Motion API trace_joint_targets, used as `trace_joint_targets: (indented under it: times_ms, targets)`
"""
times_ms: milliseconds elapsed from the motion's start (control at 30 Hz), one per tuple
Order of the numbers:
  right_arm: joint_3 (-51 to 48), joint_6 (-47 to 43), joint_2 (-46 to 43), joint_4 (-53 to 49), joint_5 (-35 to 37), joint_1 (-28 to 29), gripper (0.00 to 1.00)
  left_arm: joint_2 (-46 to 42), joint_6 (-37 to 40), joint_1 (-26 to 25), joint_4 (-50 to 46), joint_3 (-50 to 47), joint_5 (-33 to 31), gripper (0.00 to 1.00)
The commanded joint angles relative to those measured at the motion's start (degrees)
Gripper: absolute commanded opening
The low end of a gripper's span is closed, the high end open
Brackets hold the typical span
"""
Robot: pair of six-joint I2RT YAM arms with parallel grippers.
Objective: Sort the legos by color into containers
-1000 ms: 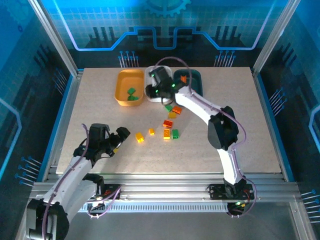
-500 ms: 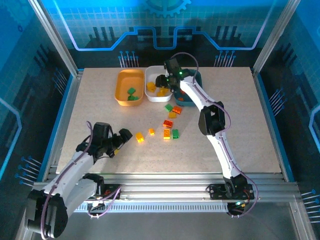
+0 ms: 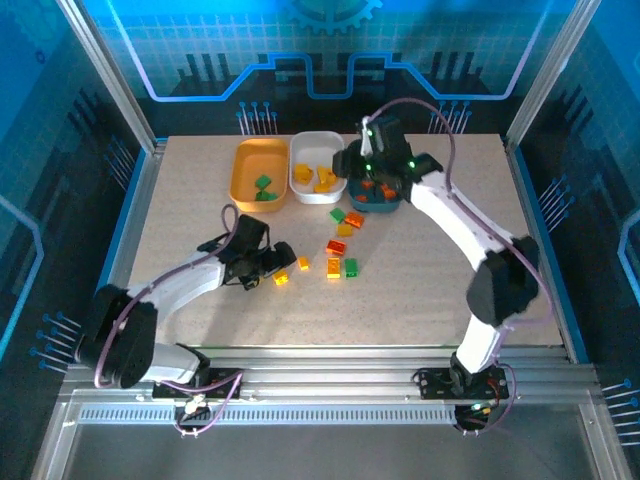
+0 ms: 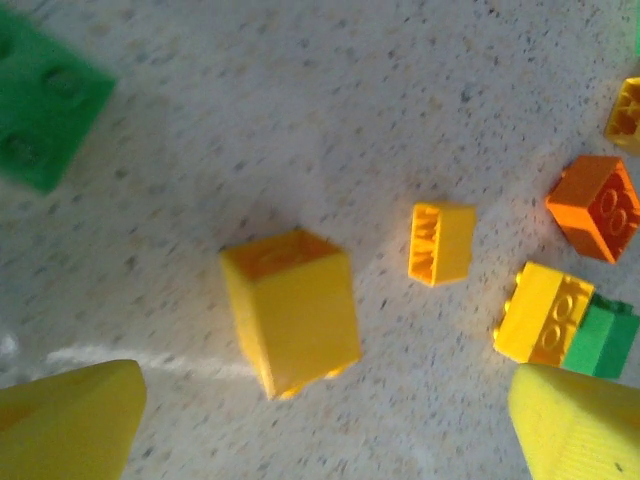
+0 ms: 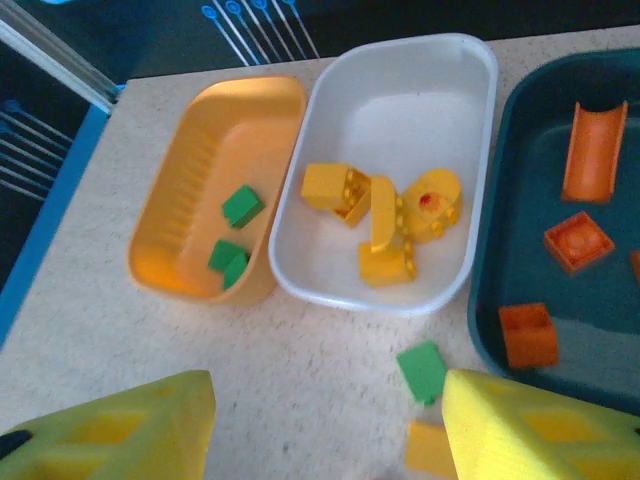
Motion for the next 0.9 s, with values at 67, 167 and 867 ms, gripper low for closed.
trace_joint_targets:
  times_ms: [67,167,867]
  targets:
    - [-20.5,3.4,-8.5,4.8,1.0,1.4,0.63,7.6,1.2,-3.3,-5.9,5.6,-10.6,0.85]
    - [-27.1,2.7,-13.1,5.9,3.1,1.4,0.63,8.7,1.0,-3.8,-6.7,5.3,-10.9,0.85]
    - [-49.9,13.1,-21.1,18.9,30.4,3.7,0.57,14.1,7.7,-6.0,-12.8,27.1,-12.9,0.26]
